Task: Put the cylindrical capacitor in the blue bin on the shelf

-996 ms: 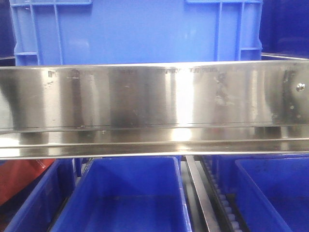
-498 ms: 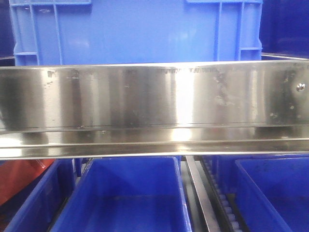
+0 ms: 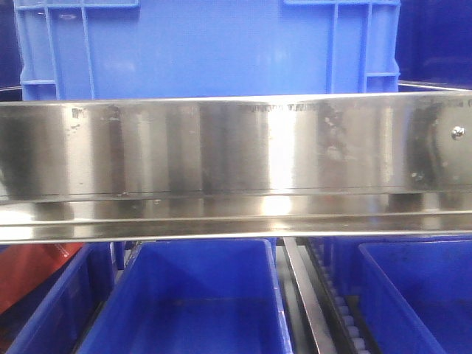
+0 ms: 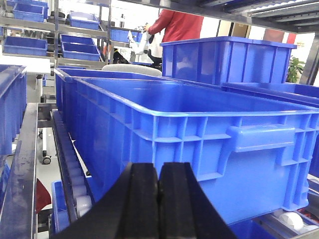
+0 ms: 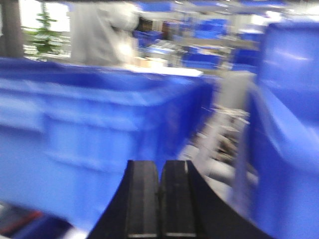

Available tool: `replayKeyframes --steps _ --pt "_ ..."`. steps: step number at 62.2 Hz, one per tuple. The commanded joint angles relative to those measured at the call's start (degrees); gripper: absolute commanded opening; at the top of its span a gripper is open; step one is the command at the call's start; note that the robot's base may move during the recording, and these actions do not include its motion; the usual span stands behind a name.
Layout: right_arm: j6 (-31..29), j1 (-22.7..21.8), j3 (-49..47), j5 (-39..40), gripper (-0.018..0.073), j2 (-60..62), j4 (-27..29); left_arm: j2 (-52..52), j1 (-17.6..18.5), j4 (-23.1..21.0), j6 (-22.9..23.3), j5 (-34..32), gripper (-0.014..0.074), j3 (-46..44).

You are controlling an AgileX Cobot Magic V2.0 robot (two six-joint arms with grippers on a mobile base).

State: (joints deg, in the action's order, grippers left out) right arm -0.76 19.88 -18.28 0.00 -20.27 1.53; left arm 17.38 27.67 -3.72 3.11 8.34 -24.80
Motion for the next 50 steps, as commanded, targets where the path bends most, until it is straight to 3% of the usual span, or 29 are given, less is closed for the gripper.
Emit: replayKeyframes --steps 1,10,16,50 --pt "-0.25 -5.08 5.66 2.59 -0.0162 5.0 0.59 -0.22 -0.11 -0.54 -0.12 -0.75 -0.011 0.09" --pt "-0.25 -12.27 12.81 1.43 -0.0162 13.49 0.59 -0.22 -0.11 -0.54 -0.12 -0.75 -0.011 0.09" --pt "-0.25 -14.68 16.21 0.43 -0.0162 18.58 0.59 -0.22 -0.11 -0.54 -0.12 -0.75 -0.011 0.09" --pt "-0.25 -15.42 18.28 -0.83 -0.0162 20.27 -0.42 -0.22 -0.11 -0.54 -0.12 -0.75 -0.011 0.09"
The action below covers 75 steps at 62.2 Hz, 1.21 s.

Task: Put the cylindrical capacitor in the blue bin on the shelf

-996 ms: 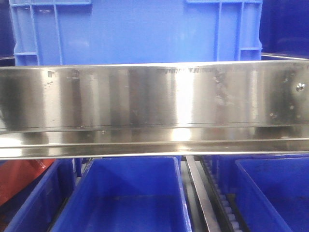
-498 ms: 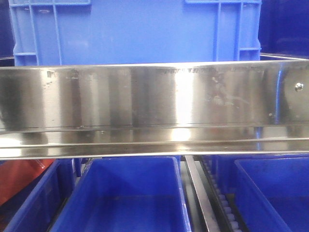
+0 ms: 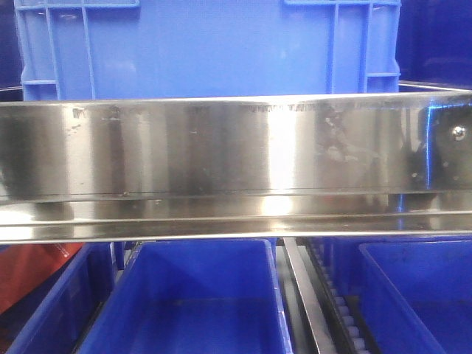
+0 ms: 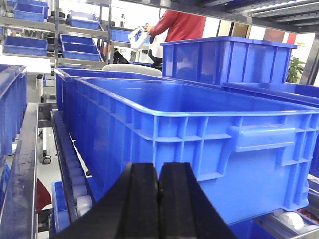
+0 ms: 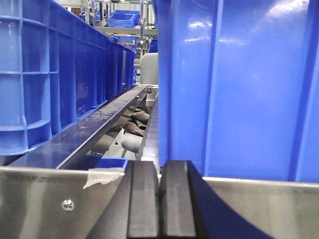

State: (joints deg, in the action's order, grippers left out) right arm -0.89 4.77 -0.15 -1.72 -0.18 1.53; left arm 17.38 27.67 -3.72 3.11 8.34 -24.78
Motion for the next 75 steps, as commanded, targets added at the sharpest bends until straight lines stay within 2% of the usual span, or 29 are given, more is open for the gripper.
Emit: replayKeyframes --steps 1,24,28,30,33,35,43,50,55,65,72,75 --pt "-0.12 -0.31 0.15 0.89 -0.0162 0.18 -0.42 -0.22 -0.11 -0.54 -0.12 -0.75 -0.011 0.07" --pt "-0.12 -0.31 0.15 0.89 -0.0162 0.18 -0.42 -0.22 -0.11 -0.39 -0.12 -0.75 -0.011 0.07" --pt "-0.12 -0.31 0.15 0.89 -0.0162 0.18 -0.42 -0.45 -0.34 4.02 -0.12 -0.75 -0.011 0.33" --pt "-0.12 -0.31 0.15 0.89 -0.0162 0.18 -0.42 -0.82 -1.33 7.54 -0.12 -0.75 -0.011 0.5" --pt "-0.12 -0.31 0.15 0.89 -0.0162 0.18 -0.42 -2.05 -3.6 9.31 -0.12 -0.49 -0.011 1.42" --pt "-0.12 -0.31 0.15 0.89 -0.0162 0.18 -0.42 -3.02 -5.65 9.17 -0.12 -0.3 -0.011 2.33" --pt "-0.12 -0.31 0.15 0.89 -0.0162 0.18 -0.42 -9.51 -17.46 7.38 -0.12 -0.3 -0.011 8.41" --pt "-0.12 -0.31 0.15 0.89 -0.0162 0.18 -0.42 -14.97 -23.04 5.26 -0.12 -0.3 -0.011 13.32" --pt "-0.12 -0.31 0.15 0.89 -0.0162 0.18 -0.42 -17.38 -24.56 4.37 -0.12 -0.3 -0.011 16.62" --pt "-0.12 -0.31 0.15 0.89 -0.0162 0.18 -0.42 -17.38 -24.14 4.12 0.13 -1.87 -0.011 21.96" --pt "-0.12 -0.31 0.15 0.89 -0.0162 0.18 -0.42 -17.38 -23.5 3.72 0.13 -9.05 -0.011 24.78" --pt "-0.12 -0.31 0.15 0.89 -0.0162 0.18 -0.42 -17.38 -23.1 4.12 0.13 -5.57 -0.011 24.78"
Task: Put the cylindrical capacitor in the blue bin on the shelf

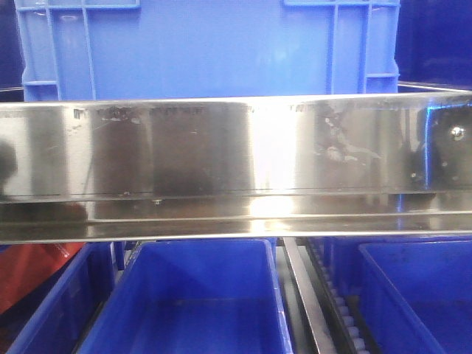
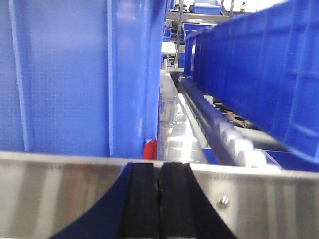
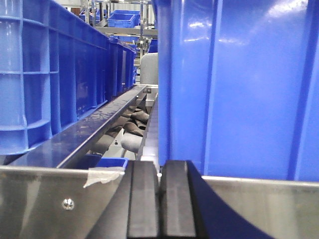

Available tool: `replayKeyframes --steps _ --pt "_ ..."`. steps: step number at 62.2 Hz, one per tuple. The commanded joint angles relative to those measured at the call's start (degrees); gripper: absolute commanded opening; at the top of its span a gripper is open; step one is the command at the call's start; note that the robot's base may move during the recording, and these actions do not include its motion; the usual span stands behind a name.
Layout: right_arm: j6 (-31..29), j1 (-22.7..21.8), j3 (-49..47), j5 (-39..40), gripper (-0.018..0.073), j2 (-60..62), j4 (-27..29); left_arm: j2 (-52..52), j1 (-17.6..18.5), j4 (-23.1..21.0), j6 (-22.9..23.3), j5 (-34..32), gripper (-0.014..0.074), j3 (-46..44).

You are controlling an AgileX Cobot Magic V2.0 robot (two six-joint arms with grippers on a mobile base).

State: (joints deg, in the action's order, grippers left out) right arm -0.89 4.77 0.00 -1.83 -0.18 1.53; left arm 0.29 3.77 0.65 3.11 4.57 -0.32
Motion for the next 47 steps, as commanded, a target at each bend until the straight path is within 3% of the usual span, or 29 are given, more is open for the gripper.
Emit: replayKeyframes --steps 1,47 --pt "-0.12 -0.31 0.0 1.0 -0.0162 0.18 -0.42 -0.29 0.92 -0.26 0.13 -1.39 -0.011 0.32" --pt "-0.12 -0.31 0.0 1.0 -0.0162 0.18 -0.42 -0.29 1.06 -0.26 0.13 -1.24 -0.011 0.32"
